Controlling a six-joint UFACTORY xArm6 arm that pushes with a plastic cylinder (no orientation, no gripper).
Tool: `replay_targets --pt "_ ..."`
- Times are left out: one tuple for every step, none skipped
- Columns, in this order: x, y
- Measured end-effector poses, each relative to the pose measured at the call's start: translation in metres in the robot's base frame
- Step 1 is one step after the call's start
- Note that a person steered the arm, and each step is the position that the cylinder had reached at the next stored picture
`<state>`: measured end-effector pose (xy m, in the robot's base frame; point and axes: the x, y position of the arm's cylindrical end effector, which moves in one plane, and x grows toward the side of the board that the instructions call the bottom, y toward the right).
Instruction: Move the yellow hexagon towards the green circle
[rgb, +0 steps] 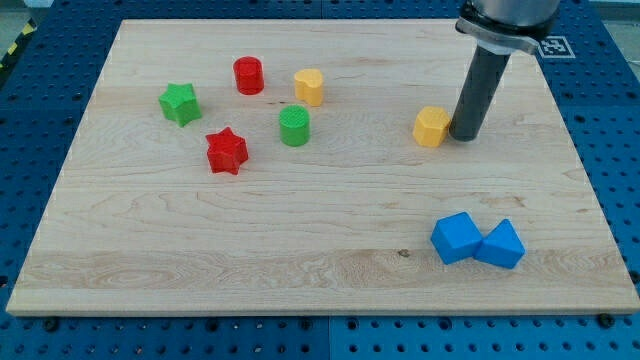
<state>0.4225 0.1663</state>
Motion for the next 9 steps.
replay_targets --pt "0.001 0.0" --pt "-0.009 0.0" --pt "-0.01 0.0" --pt "-0.01 -0.002" --pt "-0.01 -0.019" --pt "-0.01 -0.041" --pt "-0.011 -0.059" --pt "-0.011 -0.06" --pt "-0.011 -0.06"
